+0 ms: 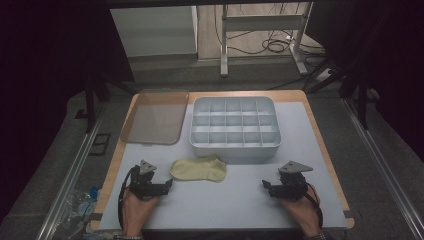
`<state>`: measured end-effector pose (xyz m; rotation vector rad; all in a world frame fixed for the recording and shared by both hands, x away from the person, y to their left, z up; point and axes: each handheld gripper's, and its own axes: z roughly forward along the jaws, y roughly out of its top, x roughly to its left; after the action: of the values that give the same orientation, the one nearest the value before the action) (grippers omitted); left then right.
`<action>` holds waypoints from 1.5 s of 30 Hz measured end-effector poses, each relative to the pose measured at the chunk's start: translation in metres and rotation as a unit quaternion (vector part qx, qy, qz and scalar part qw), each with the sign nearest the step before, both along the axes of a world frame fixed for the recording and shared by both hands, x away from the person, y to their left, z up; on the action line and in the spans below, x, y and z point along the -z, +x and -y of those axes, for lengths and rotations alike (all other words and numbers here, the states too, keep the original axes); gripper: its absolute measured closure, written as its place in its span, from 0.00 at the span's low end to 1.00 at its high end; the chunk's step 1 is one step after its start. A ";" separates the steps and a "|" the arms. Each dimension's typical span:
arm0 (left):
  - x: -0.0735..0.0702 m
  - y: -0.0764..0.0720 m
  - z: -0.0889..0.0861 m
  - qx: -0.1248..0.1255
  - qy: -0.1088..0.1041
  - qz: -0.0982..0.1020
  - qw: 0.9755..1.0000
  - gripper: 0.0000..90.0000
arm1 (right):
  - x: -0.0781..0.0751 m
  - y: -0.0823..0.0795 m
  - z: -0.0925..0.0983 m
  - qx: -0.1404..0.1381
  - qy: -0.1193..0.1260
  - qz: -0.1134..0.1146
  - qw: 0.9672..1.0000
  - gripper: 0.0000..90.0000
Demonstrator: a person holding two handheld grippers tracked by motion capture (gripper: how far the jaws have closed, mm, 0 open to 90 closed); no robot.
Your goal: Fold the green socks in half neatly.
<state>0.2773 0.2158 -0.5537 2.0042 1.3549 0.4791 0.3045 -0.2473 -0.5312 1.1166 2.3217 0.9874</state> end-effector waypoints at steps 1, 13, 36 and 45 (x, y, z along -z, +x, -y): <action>0.000 0.000 0.000 0.000 0.000 0.000 1.000 0.07 | 0.000 0.000 0.000 0.000 0.000 0.000 1.000 0.26; -0.007 -0.003 -0.005 0.013 -0.021 -0.004 1.000 0.17 | -0.011 0.001 -0.005 -0.014 0.017 -0.002 1.000 0.28; -0.027 0.009 -0.007 0.029 -0.027 0.020 0.999 0.36 | -0.023 0.017 -0.056 -0.076 0.022 0.006 0.997 0.43; -0.030 0.021 -0.002 0.040 -0.032 0.022 0.998 0.52 | -0.023 0.027 -0.077 -0.105 0.029 -0.004 0.994 0.55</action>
<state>0.2987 0.2181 -0.5241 1.9765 1.2424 0.4360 0.3317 -0.1703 -0.5077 0.9130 2.4698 1.1340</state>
